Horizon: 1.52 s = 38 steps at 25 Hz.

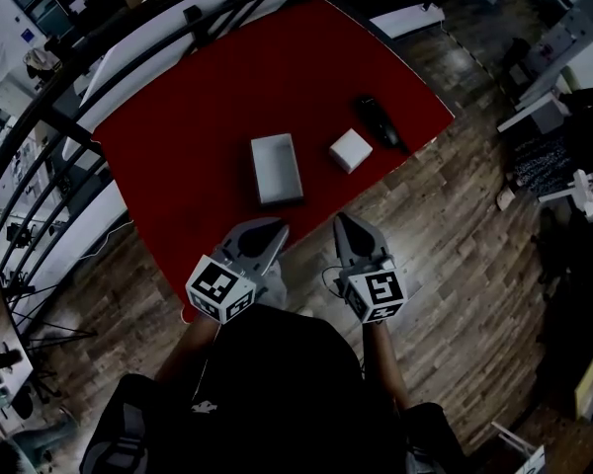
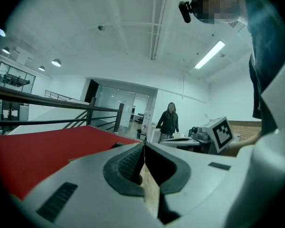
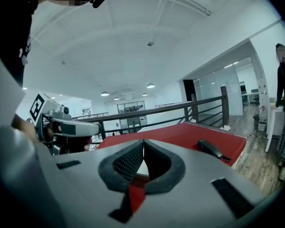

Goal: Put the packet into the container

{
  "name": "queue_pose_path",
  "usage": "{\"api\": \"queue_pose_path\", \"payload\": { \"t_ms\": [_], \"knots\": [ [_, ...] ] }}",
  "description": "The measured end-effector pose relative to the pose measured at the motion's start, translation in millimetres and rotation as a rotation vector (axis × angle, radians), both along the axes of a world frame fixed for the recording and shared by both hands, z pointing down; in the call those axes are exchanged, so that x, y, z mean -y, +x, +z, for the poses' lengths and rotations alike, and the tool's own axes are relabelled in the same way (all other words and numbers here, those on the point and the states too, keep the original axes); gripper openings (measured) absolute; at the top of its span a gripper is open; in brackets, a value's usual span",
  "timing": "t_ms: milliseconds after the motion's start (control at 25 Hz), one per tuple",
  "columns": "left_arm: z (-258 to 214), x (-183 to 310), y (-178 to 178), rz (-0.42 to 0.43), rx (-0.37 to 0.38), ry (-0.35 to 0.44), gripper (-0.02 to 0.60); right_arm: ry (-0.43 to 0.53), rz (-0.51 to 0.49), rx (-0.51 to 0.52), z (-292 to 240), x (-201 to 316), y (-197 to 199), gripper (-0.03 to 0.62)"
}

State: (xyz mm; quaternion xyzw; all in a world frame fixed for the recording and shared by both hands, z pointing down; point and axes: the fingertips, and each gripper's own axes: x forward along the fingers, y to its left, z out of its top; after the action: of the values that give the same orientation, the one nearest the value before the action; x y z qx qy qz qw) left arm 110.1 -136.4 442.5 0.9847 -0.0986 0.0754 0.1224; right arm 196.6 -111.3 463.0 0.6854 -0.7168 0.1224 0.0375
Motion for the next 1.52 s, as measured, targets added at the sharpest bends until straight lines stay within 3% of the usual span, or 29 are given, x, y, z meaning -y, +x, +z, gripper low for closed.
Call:
{"api": "queue_pose_path", "payload": {
  "t_ms": [520, 840, 1160, 1520],
  "knots": [
    [14.1, 66.5, -5.7, 0.019, -0.013, -0.031, 0.009, -0.023, 0.032, -0.018, 4.1, 62.0, 0.0, 0.021],
    [20.3, 88.3, 11.3, 0.002, -0.003, -0.052, 0.011, -0.052, 0.031, -0.009, 14.3, 78.7, 19.5, 0.021],
    [19.6, 106.7, 37.0, -0.065, 0.007, -0.046, 0.011, -0.097, -0.082, -0.015, 25.8, 102.5, 51.2, 0.023],
    [20.1, 124.8, 60.0, -0.125, 0.012, -0.039, 0.011, -0.267, -0.179, -0.160, 63.8, 122.9, 105.8, 0.026]
  ]
}}
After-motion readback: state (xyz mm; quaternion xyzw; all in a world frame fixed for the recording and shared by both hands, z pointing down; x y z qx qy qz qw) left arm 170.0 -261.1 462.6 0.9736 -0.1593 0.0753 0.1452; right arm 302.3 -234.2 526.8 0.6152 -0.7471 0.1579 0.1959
